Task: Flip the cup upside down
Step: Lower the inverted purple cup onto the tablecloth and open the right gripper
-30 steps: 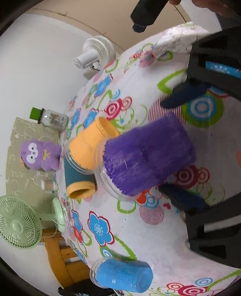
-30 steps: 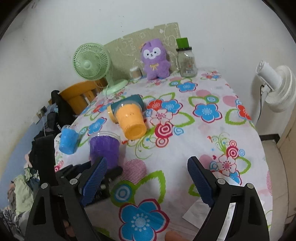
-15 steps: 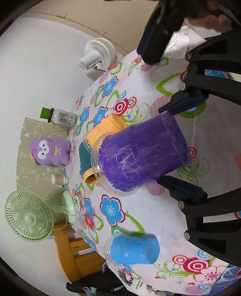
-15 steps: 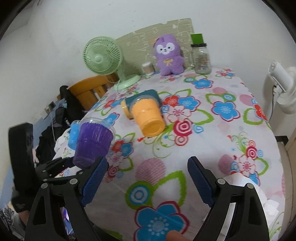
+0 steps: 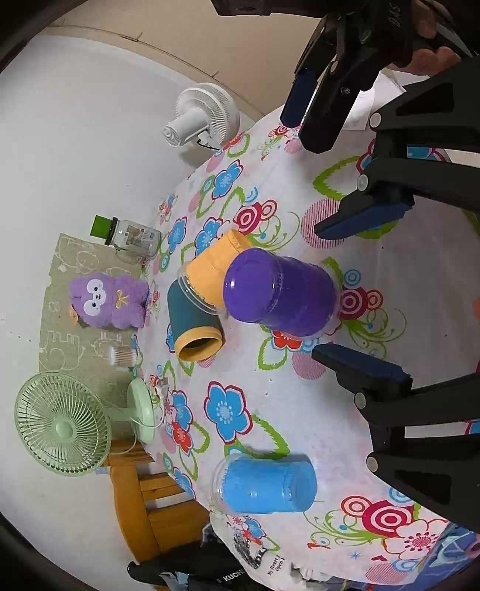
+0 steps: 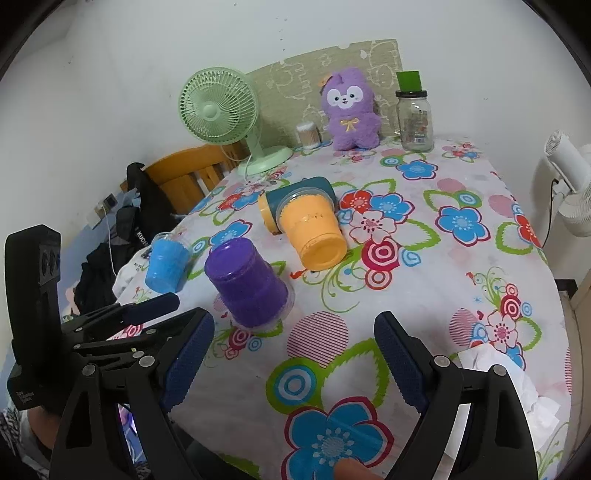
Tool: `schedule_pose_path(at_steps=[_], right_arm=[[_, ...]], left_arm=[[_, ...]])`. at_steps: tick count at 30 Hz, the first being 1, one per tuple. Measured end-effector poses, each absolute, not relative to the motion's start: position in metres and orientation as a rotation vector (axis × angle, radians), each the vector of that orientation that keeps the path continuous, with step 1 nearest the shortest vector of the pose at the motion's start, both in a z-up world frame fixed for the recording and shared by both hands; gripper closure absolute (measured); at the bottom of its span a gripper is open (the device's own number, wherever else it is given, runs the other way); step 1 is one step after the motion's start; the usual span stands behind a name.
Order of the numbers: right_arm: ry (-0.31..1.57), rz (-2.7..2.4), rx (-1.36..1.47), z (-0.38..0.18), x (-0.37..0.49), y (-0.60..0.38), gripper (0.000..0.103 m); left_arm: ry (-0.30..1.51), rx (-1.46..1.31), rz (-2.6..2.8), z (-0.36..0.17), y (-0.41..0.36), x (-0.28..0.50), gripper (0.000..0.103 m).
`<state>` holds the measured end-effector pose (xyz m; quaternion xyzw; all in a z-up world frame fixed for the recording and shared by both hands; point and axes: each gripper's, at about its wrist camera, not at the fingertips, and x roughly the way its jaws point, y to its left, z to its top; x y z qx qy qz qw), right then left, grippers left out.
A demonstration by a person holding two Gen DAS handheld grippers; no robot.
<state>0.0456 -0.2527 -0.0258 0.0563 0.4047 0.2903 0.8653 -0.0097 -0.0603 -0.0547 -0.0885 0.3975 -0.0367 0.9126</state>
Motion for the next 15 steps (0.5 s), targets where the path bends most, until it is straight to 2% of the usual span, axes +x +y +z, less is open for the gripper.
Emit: schedule_pose_path(at_steps=[11, 13, 15], right_arm=[[0.837, 0.590, 0.067, -0.020, 0.045, -0.245, 0.013], [0.825, 0.578, 0.033, -0.015, 0.045, -0.239, 0.013], [0.816, 0.567, 0.008, -0.011, 0.045, -0.232, 0.013]], left_arm=[[0.797, -0.185, -0.058, -0.048, -0.057, -0.014, 0.041], [0.784, -0.180, -0.045, -0.045, -0.053, -0.014, 0.036], [0.770, -0.180, -0.029, -0.042, -0.048, -0.014, 0.025]])
